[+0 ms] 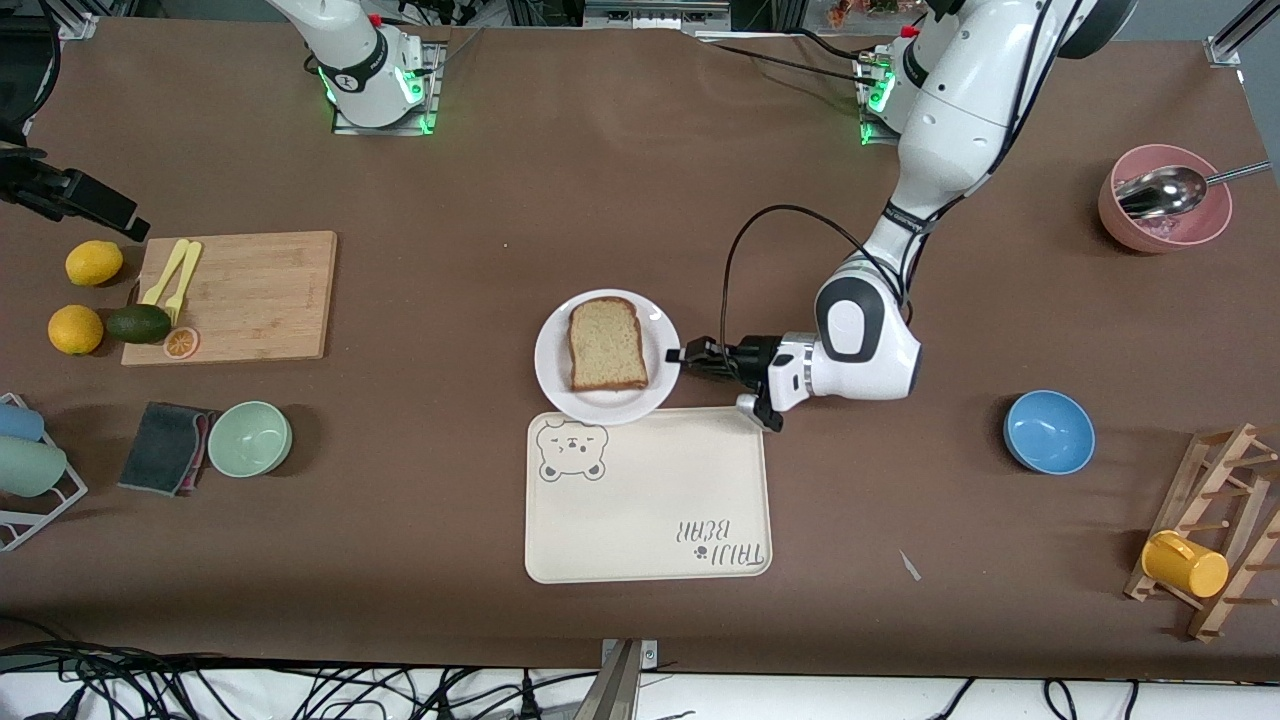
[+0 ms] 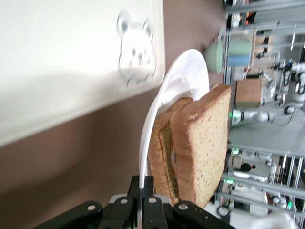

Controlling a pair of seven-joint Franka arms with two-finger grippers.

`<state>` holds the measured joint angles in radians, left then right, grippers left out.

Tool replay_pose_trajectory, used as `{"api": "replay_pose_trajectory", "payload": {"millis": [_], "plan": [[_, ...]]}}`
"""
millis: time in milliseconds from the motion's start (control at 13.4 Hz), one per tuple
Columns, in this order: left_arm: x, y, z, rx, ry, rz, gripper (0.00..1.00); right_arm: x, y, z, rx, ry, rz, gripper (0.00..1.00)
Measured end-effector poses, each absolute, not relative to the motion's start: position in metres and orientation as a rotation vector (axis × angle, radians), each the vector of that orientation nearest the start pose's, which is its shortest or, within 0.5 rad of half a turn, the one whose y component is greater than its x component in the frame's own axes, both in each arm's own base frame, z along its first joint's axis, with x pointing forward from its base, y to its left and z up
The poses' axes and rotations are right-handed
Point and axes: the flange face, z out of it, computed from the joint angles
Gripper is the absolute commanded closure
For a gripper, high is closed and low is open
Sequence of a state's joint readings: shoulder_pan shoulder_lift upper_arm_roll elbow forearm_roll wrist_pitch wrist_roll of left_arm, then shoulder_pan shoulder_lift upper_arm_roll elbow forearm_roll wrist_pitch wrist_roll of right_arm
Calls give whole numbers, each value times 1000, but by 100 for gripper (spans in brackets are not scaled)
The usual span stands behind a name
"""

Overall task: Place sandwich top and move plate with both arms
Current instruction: 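Slide the plate with the left gripper onto the bear tray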

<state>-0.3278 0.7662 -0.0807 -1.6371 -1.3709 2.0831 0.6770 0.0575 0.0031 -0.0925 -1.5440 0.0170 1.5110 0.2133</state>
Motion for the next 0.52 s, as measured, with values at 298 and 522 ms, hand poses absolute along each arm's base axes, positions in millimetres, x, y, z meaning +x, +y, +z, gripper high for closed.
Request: {"api": "replay_pose_trajectory", "payload": {"millis": [298,522], "plan": [[647,-291,207,2001,-14,-86,100,548,-17,629,-3104,386,75,0],[678,-247,204,1996,66,-36,100,547,-17,628,-3105,386,93,0]]}}
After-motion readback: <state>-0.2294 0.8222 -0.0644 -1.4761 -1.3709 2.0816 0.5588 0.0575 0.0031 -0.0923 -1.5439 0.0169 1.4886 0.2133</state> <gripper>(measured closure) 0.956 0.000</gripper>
